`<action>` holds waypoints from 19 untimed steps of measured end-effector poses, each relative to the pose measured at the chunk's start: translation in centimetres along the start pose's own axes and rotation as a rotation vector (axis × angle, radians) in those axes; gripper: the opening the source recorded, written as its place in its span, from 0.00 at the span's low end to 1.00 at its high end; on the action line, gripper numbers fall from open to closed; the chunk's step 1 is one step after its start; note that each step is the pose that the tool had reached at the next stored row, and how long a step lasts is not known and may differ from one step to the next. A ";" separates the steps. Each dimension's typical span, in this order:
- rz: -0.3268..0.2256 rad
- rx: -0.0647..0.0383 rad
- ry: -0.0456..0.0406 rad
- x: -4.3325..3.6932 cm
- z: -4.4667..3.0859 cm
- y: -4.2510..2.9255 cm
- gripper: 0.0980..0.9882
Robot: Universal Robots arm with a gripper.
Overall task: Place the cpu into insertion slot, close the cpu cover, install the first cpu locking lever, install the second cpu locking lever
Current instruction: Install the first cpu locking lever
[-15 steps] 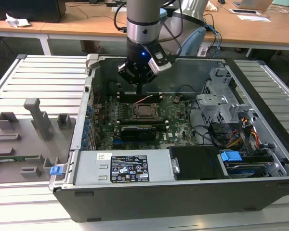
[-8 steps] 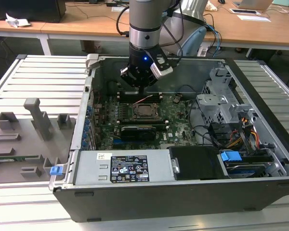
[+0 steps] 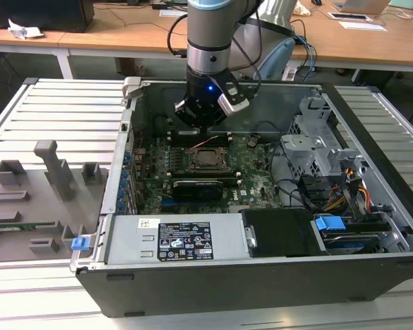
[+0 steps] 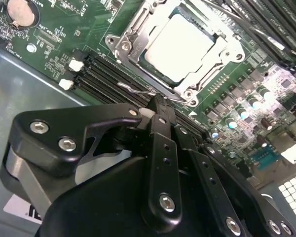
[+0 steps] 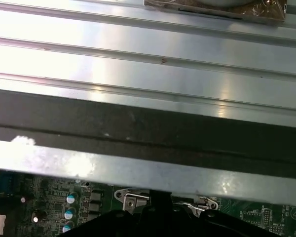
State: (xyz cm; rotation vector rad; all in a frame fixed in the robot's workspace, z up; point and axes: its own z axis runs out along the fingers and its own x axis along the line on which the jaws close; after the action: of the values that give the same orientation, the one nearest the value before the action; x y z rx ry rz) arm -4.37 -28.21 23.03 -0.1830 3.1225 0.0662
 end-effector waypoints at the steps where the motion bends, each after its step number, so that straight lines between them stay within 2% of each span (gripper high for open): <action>1: 0.000 0.000 0.0000 -0.11 0.10 0.12 0.01; 12: 0.000 0.004 0.0005 -1.17 0.72 0.32 0.01; 16: 0.000 0.004 0.0005 -2.09 0.88 0.21 0.01; 19: 0.000 0.004 0.0005 -2.29 1.16 0.17 0.01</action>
State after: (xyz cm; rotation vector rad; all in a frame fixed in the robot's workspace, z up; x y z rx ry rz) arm -2.10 -27.72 21.91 -0.1826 3.1229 0.0602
